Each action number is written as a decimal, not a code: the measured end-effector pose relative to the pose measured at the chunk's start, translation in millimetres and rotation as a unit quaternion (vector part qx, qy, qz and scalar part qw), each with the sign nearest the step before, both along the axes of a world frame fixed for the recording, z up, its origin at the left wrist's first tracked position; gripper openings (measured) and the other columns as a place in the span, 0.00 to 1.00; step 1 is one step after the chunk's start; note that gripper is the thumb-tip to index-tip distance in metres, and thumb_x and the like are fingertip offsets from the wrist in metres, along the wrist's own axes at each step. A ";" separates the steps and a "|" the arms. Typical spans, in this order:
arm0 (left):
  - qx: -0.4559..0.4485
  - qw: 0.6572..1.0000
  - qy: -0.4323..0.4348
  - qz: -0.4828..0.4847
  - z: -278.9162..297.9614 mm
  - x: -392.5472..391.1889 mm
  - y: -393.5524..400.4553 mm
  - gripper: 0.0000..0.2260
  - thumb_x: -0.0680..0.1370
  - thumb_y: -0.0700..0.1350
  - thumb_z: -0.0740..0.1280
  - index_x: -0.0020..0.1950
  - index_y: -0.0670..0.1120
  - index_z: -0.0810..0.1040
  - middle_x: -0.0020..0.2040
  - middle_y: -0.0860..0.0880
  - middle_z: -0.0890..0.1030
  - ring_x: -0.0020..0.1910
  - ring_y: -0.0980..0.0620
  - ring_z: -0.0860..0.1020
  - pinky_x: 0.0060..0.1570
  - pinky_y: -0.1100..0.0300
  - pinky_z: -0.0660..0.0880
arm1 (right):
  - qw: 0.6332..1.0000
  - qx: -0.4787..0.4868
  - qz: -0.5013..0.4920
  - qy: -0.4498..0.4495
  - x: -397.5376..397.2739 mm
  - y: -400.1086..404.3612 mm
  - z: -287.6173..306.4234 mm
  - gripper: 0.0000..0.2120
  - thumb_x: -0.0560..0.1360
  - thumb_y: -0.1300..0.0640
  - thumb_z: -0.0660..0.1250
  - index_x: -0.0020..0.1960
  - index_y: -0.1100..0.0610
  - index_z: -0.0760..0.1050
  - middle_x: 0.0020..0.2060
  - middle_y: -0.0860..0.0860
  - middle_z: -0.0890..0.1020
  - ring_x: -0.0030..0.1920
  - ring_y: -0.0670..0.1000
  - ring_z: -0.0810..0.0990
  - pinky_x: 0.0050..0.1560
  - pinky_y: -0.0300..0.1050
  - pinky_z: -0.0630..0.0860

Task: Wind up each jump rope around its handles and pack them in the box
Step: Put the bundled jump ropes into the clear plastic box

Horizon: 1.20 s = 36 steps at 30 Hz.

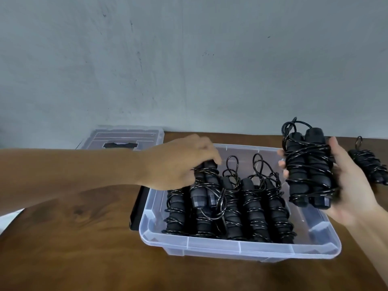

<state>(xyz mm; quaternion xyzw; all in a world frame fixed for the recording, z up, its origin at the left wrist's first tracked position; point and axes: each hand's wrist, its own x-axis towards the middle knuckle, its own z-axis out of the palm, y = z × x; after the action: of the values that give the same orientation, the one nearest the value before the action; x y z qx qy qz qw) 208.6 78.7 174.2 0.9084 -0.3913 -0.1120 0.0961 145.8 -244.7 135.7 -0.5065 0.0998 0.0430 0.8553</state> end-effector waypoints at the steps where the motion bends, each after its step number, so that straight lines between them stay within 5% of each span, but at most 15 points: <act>1: -0.058 0.996 0.028 0.058 0.5 -1.6 -0.9 0.22 0.80 0.38 0.67 0.73 0.50 0.70 0.69 0.53 0.70 0.69 0.55 0.67 0.66 0.66 0.65 | 1.000 -0.005 0.001 -0.003 0.1 0.5 -0.1 0.36 0.81 0.34 0.54 0.70 0.64 0.75 0.61 0.63 0.82 0.47 0.55 0.85 0.47 0.47 0.84; 3: -0.123 0.967 0.099 0.198 -4.2 -2.5 -4.2 0.22 0.79 0.47 0.72 0.70 0.47 0.69 0.66 0.50 0.72 0.66 0.51 0.72 0.67 0.56 0.71 | 1.000 -0.021 0.002 -0.016 0.3 1.5 -0.7 0.34 0.82 0.35 0.54 0.71 0.62 0.75 0.64 0.62 0.81 0.50 0.56 0.85 0.49 0.48 0.84; 7: -0.198 0.851 0.283 0.396 -20.4 6.5 -20.7 0.49 0.62 0.64 0.77 0.75 0.43 0.62 0.67 0.46 0.75 0.57 0.47 0.82 0.63 0.48 0.79 | 0.999 -0.047 0.000 -0.027 -1.2 4.7 -0.6 0.31 0.82 0.37 0.53 0.69 0.60 0.77 0.63 0.61 0.82 0.52 0.57 0.85 0.49 0.49 0.84; 9: -0.213 0.833 0.310 0.405 -25.0 9.0 -30.6 0.43 0.68 0.62 0.79 0.73 0.42 0.69 0.68 0.46 0.77 0.58 0.47 0.82 0.63 0.50 0.79 | 0.999 -0.050 0.004 -0.021 -2.1 6.6 1.4 0.31 0.83 0.37 0.53 0.66 0.60 0.80 0.62 0.62 0.82 0.54 0.58 0.85 0.50 0.50 0.84; 11: -0.194 0.838 0.305 0.409 -27.8 10.0 -41.8 0.39 0.73 0.64 0.76 0.76 0.43 0.70 0.73 0.47 0.74 0.61 0.46 0.79 0.60 0.53 0.78 | 0.998 -0.052 0.020 -0.010 -2.7 8.0 4.9 0.30 0.82 0.37 0.53 0.64 0.58 0.81 0.63 0.61 0.82 0.56 0.58 0.85 0.51 0.49 0.84; 15: -0.160 0.850 0.269 0.424 -36.9 15.2 -54.8 0.51 0.71 0.66 0.77 0.81 0.38 0.59 0.71 0.43 0.73 0.64 0.42 0.76 0.62 0.51 0.77 | 0.998 -0.053 0.041 0.011 -2.5 11.6 10.4 0.29 0.81 0.37 0.54 0.63 0.56 0.82 0.62 0.61 0.82 0.58 0.58 0.85 0.48 0.48 0.84; 19: -0.163 0.878 0.238 0.381 -36.4 15.6 -57.7 0.33 0.75 0.58 0.77 0.68 0.38 0.69 0.59 0.42 0.79 0.53 0.45 0.80 0.53 0.54 0.79 | 0.996 -0.066 0.048 0.018 -2.7 13.0 10.7 0.28 0.80 0.36 0.56 0.65 0.55 0.81 0.63 0.59 0.83 0.60 0.58 0.84 0.47 0.47 0.84; 21: -0.147 0.911 0.222 0.314 -22.6 13.3 -58.2 0.27 0.77 0.57 0.75 0.62 0.40 0.67 0.52 0.47 0.78 0.47 0.52 0.78 0.44 0.60 0.76 | 0.997 -0.062 0.047 0.019 -3.0 12.5 10.7 0.29 0.80 0.36 0.56 0.65 0.55 0.81 0.63 0.59 0.82 0.60 0.58 0.84 0.48 0.47 0.84; 25: -0.125 0.950 0.215 0.188 0.0 12.7 -56.1 0.29 0.76 0.58 0.76 0.65 0.40 0.70 0.55 0.45 0.83 0.55 0.46 0.83 0.59 0.50 0.81 | 0.997 -0.065 0.044 0.013 -3.5 13.1 10.6 0.29 0.80 0.37 0.56 0.64 0.56 0.81 0.63 0.61 0.82 0.61 0.60 0.83 0.49 0.48 0.84; 28: -0.071 0.969 0.202 0.125 9.7 10.7 -53.1 0.23 0.77 0.56 0.76 0.61 0.41 0.75 0.53 0.43 0.85 0.53 0.44 0.84 0.57 0.53 0.80 | 0.996 -0.075 0.038 0.009 -3.5 13.7 10.4 0.28 0.81 0.37 0.55 0.63 0.56 0.82 0.63 0.60 0.82 0.63 0.60 0.82 0.51 0.48 0.84; 31: -0.013 0.974 0.198 0.106 7.0 7.1 -49.2 0.28 0.77 0.59 0.75 0.65 0.43 0.69 0.55 0.44 0.82 0.55 0.43 0.82 0.58 0.47 0.80 | 0.997 -0.074 0.033 0.008 -4.3 14.5 10.6 0.29 0.82 0.37 0.54 0.64 0.57 0.81 0.63 0.61 0.82 0.63 0.60 0.81 0.52 0.48 0.84; 36: -0.031 0.969 0.212 0.120 0.2 7.0 -44.6 0.27 0.77 0.57 0.75 0.65 0.43 0.66 0.56 0.43 0.81 0.53 0.45 0.81 0.56 0.51 0.78 | 0.996 -0.082 0.031 0.008 -4.7 15.2 9.4 0.31 0.81 0.37 0.54 0.66 0.60 0.80 0.62 0.60 0.83 0.57 0.57 0.85 0.48 0.47 0.84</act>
<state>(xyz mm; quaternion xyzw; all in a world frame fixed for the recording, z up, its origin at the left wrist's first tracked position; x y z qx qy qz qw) 215.6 34.1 174.5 0.9009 -0.2531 -0.2776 0.2177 141.1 -229.6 145.1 -0.5772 0.0940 0.0651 0.8085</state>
